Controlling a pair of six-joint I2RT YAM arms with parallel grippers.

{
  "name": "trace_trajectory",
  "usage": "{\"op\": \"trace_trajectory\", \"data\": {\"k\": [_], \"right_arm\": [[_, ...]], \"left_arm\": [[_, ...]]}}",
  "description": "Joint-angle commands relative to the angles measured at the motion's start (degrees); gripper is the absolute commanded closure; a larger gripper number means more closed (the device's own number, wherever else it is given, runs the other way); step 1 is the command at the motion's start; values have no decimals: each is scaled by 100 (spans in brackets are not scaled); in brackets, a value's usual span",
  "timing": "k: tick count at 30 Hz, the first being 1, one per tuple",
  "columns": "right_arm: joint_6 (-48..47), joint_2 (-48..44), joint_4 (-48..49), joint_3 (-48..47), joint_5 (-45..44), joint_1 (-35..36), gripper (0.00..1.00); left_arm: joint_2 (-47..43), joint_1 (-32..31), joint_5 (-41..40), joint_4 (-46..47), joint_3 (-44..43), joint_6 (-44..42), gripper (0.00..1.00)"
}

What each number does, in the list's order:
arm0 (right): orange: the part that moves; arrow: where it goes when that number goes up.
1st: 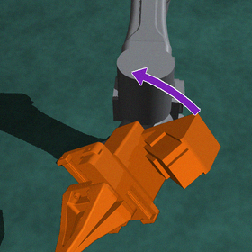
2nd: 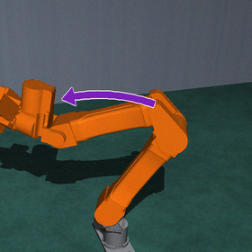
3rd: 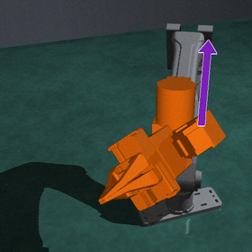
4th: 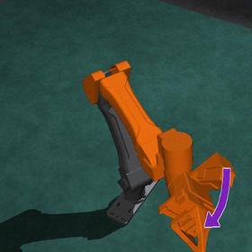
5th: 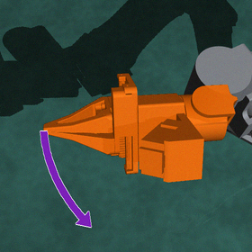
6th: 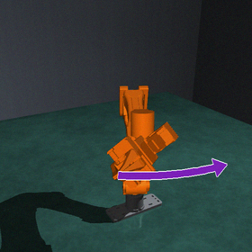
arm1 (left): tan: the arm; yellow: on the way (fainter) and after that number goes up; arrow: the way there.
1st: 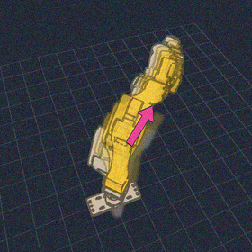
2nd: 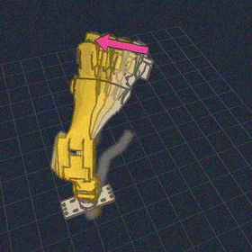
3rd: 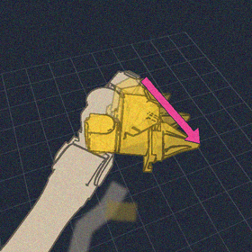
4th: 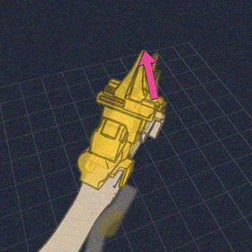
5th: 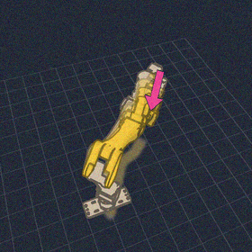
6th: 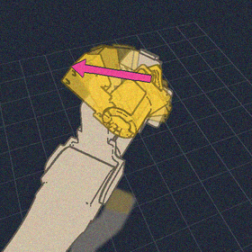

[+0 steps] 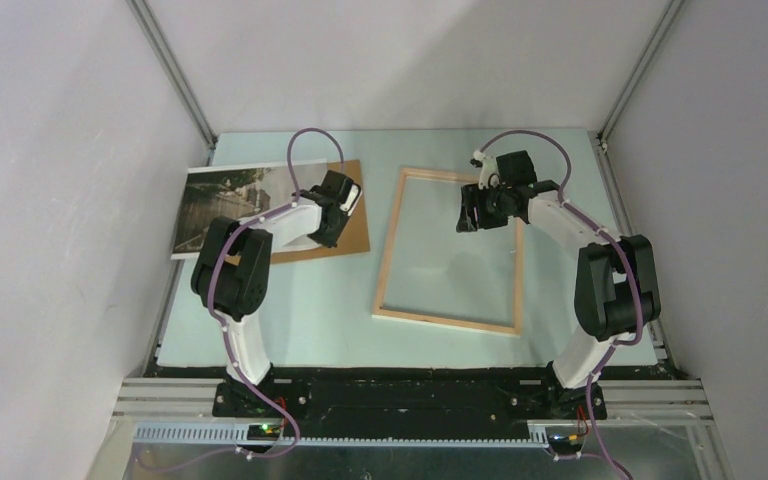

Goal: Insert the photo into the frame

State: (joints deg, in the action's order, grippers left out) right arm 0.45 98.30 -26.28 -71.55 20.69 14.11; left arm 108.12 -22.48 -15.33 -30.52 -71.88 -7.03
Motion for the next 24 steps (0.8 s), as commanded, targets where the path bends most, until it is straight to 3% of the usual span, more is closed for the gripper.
{"op": "trace_trajectory", "data": {"k": [1, 7, 16, 24], "right_arm": [[42, -52, 82, 25, 101, -22, 41], [40, -37, 84, 25, 129, -11, 41], [-26, -185, 154, 27, 580, 19, 41], [-28, -315, 399, 26, 1507, 304, 36]], "left_arm": [[-14, -2, -29, 182, -130, -30, 78], [-223, -2, 213, 174, -47, -22, 98], [-1264, -3, 1038, -59, 68, 98, 100], [-1764, -23, 2716, -303, -395, 929, 100]]}}
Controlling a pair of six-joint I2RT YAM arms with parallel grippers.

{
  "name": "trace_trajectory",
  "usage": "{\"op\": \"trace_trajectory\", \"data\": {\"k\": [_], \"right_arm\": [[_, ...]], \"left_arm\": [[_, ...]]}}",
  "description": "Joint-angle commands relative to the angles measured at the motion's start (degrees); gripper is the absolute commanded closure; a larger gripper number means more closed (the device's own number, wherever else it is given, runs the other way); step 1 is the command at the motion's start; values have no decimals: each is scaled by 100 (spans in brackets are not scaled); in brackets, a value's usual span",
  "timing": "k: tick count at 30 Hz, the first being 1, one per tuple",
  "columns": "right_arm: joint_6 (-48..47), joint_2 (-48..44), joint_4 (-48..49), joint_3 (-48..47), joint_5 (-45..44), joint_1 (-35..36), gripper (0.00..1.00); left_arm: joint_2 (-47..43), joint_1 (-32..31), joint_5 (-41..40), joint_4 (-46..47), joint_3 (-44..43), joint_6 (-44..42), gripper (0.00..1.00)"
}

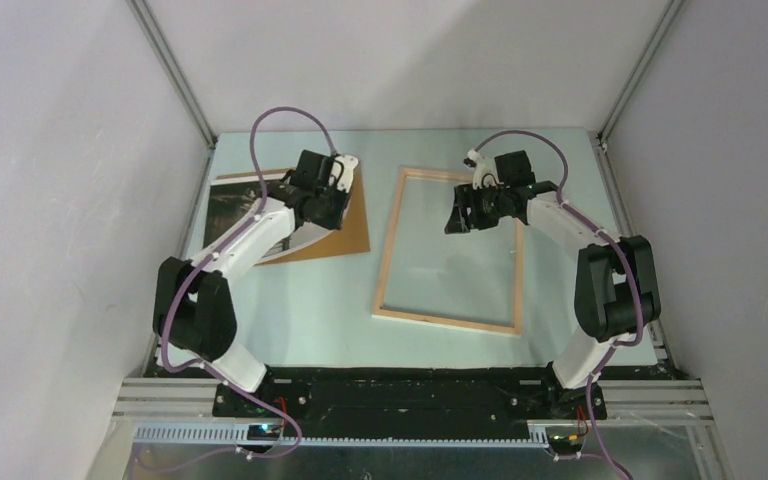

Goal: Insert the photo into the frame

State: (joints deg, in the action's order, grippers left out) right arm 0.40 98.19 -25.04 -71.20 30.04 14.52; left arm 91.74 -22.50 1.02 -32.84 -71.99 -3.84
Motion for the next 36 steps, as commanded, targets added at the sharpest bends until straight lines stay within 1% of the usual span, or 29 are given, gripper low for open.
{"op": "trace_trajectory", "data": {"k": [1, 4, 6, 8, 11, 14, 16, 19, 22, 28, 36], "right_arm": [[-23, -363, 358, -8, 575, 324, 36], [17, -488, 674, -8, 572, 622, 32], [228, -571, 991, 7, 618, 761, 28], [531, -674, 1354, 84, 661, 856, 25], [1003, -713, 1684, 164, 672, 969, 23], [1419, -787, 2195, 429, 601, 1007, 22], [1660, -859, 2408, 598, 481, 1044, 21], [1850, -947, 2806, 755, 249, 1183, 20], [2116, -911, 2990, 879, 15, 1261, 20], [2657, -516, 3594, 881, -147, 1298, 21], [3348, 237, 4223, 854, -338, 1382, 24]], "left_arm": [[-98, -23, 1224, -73, -520, 836, 100], [123, -20, 1870, -65, -848, 1352, 100], [297, -33, 2100, -61, -1153, 1752, 100], [482, -60, 2175, -49, -1492, 2092, 100], [785, -126, 2091, -21, -1990, 2529, 100], [978, -205, 1968, 34, -2228, 2867, 100], [1121, -232, 1912, 154, -2370, 3288, 100], [1346, -262, 1922, 335, -2444, 3717, 100], [1461, -301, 1964, 604, -2472, 4117, 100], [1528, -392, 2094, 1025, -2474, 4682, 100], [1626, -450, 2249, 1299, -2311, 5313, 100]]}}
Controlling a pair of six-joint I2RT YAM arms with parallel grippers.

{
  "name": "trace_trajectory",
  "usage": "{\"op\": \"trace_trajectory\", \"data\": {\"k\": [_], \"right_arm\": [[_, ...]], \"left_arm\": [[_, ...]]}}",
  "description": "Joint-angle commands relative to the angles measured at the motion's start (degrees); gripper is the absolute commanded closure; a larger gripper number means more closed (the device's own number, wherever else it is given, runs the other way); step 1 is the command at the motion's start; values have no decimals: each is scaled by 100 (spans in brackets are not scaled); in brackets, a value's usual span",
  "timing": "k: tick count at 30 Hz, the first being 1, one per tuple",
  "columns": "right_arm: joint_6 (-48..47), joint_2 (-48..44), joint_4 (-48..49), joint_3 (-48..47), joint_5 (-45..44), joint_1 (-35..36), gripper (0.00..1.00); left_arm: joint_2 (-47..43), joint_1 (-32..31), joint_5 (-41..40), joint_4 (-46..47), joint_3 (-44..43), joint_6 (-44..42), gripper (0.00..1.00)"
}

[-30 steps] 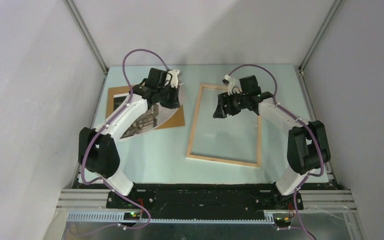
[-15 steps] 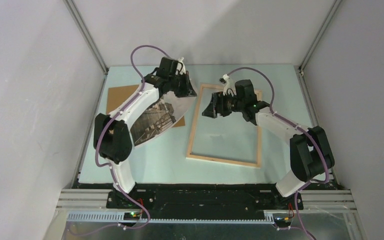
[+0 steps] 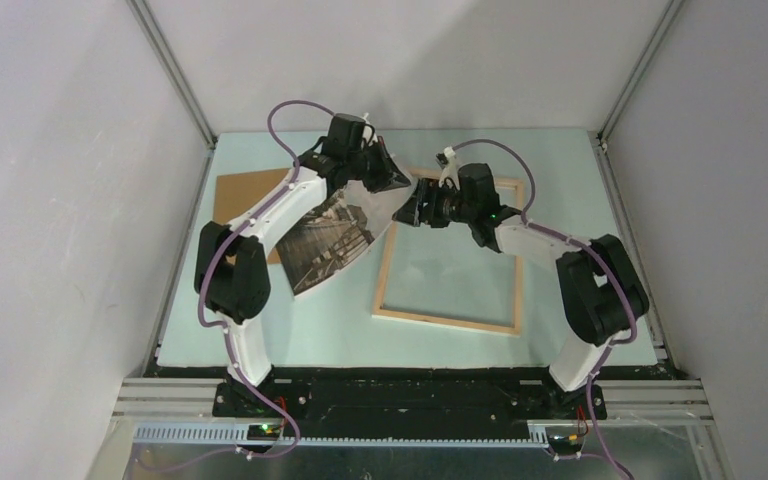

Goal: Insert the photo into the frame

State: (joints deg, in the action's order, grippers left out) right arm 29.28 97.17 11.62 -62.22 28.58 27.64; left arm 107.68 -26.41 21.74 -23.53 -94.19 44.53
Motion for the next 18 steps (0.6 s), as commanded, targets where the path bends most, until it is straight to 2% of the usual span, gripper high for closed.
{"op": "trace_trajectory", "data": {"k": [1, 18], "right_arm": [[498, 400, 568, -91, -181, 78, 24], [1035, 877, 654, -207, -237, 56, 32]], "left_arm": [[33, -62, 172, 384, -55, 512, 100], [152, -125, 174, 572, 137, 986, 100]]}}
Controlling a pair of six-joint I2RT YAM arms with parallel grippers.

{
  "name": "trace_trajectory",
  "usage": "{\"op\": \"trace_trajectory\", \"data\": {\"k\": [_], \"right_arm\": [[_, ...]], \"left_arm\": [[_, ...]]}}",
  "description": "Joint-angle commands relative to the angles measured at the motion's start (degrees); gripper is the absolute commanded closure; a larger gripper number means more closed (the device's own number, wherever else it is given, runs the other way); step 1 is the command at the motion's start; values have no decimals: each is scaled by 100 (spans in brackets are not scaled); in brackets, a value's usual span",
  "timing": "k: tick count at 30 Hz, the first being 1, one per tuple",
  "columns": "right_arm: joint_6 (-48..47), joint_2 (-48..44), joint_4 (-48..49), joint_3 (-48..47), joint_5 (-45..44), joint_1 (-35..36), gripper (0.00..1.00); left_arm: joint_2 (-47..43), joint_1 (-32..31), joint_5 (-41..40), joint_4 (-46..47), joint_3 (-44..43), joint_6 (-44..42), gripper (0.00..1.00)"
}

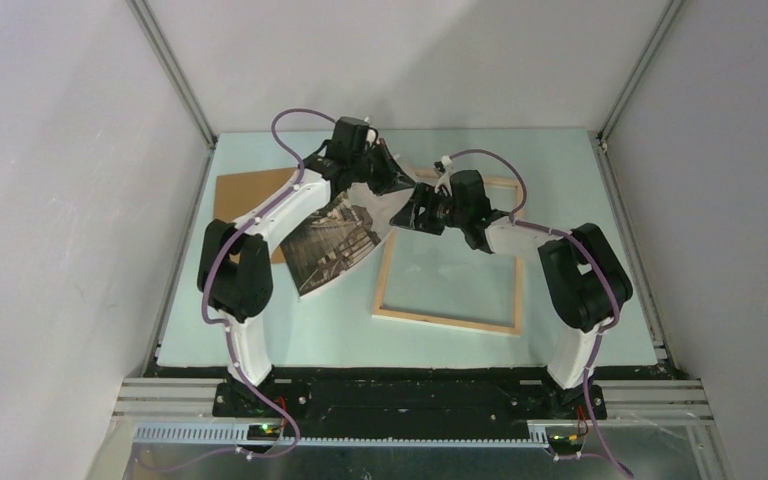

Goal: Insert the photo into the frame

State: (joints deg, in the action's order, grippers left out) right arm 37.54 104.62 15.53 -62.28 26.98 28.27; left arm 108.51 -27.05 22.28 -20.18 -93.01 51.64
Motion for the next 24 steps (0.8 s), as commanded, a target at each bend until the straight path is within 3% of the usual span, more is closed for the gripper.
{"op": "trace_trajectory", "data": {"k": [1, 8, 16, 24], "right_arm": [[236, 182, 270, -204, -87, -20, 33], [381, 403, 339, -300, 3, -159, 43], [445, 413, 359, -304, 76, -335, 67], [362, 429, 357, -302, 83, -513, 84]], "left_arm": [[72, -63, 150, 258, 28, 302, 100], [60, -96, 282, 451, 258, 493, 100], [75, -132, 403, 595, 348, 568, 100], [-56, -128, 397, 637, 458, 365, 96]]}}
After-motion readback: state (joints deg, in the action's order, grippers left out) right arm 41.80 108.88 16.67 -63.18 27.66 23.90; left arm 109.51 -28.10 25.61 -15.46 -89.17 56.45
